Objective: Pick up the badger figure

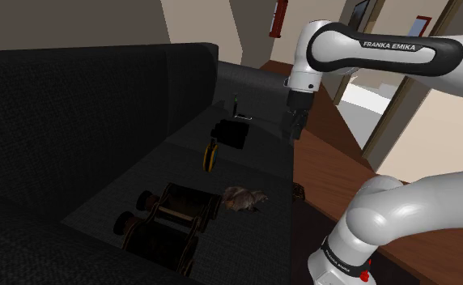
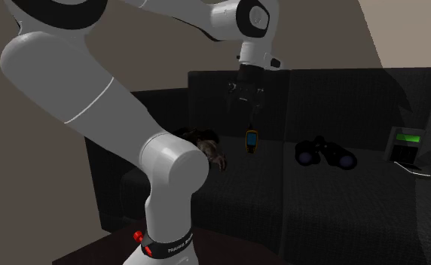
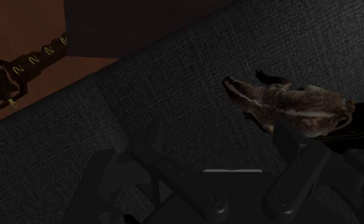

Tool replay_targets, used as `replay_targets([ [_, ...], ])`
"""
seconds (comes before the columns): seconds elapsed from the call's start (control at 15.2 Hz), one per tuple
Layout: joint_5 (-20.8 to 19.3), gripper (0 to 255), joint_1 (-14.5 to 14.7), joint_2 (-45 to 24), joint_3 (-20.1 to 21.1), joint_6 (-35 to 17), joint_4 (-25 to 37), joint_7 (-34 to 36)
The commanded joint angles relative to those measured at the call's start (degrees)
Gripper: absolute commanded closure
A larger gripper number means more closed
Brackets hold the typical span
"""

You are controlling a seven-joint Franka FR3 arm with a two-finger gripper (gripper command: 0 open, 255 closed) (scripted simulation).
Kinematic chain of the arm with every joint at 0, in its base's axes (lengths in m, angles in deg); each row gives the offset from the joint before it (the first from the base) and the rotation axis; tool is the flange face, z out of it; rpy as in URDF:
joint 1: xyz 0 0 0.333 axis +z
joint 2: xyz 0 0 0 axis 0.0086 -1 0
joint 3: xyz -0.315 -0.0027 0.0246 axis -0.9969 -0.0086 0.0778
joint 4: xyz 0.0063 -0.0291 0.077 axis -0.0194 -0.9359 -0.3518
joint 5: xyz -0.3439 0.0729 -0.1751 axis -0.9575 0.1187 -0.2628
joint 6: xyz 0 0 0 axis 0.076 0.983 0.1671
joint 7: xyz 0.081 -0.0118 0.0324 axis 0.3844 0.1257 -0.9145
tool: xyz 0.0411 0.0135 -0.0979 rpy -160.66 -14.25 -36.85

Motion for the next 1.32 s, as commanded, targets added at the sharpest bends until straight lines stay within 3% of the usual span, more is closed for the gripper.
replay_targets([
  [0.0, 0.0, 0, 0.0, 0.0, 0.0, 0.0, 0.0, 0.0],
  [0.86, 3.7, 0, 13.8, -7.0, 3.2, -23.5, -16.5, -22.0],
  [1.25, 4.1, 0, 14.0, -9.5, 3.3, -29.1, -19.6, -22.6],
])
